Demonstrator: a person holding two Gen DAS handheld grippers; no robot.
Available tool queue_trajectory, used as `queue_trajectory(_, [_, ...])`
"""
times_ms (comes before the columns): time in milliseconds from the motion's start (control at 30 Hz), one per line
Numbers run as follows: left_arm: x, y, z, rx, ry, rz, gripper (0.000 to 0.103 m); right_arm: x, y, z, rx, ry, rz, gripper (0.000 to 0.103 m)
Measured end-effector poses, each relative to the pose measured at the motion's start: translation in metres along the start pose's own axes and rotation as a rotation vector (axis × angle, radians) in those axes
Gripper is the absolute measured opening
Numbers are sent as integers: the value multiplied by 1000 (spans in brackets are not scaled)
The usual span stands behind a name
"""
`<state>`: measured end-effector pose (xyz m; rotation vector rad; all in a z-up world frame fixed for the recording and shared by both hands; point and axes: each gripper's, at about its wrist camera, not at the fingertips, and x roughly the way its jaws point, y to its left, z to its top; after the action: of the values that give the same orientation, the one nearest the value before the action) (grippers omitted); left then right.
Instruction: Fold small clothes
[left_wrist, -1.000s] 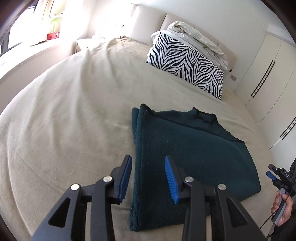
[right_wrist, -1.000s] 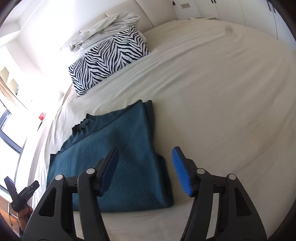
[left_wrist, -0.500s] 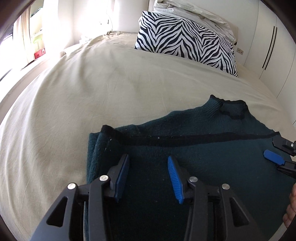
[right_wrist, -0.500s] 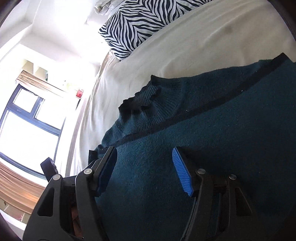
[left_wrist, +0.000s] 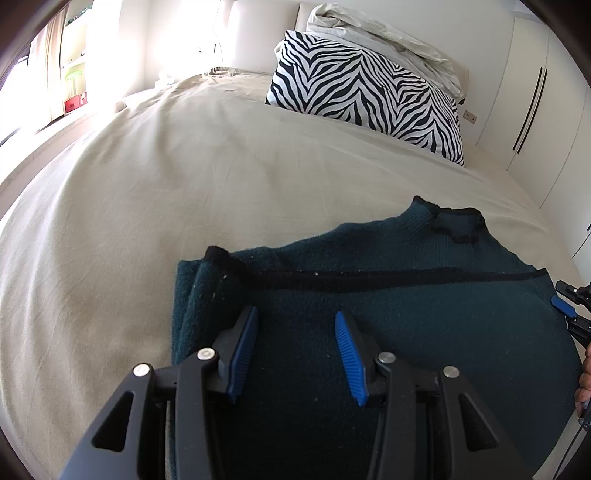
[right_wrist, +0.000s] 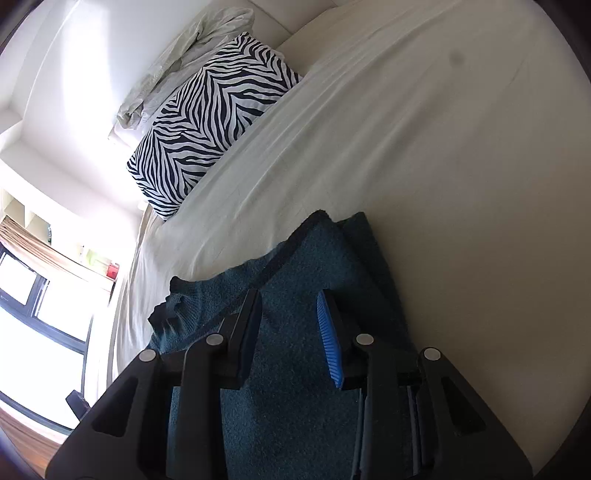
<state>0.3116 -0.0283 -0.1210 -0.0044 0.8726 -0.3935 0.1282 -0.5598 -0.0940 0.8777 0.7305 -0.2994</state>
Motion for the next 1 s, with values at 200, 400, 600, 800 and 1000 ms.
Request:
queue_trajectory(200, [0, -1, -1, 10, -5, 11, 47, -41, 45, -42, -143, 42, 90, 35])
queue_trajectory(400, [-5, -2, -3, 4, -6, 4, 47, -15, 121, -131, -296, 234, 256, 61])
queue_trajectory(600, [-56, -8, -26, -45, -2, -45, 47, 18, 114, -166, -291, 340, 300, 57])
queue_trajectory(800, [-79, -40, -70, 19, 59, -132, 48, -13, 50, -128, -83, 252, 305, 46])
queue_trajectory(1000, [-91, -9, -91, -44, 64, -152, 45, -67, -14, -92, -41, 87, 143, 46])
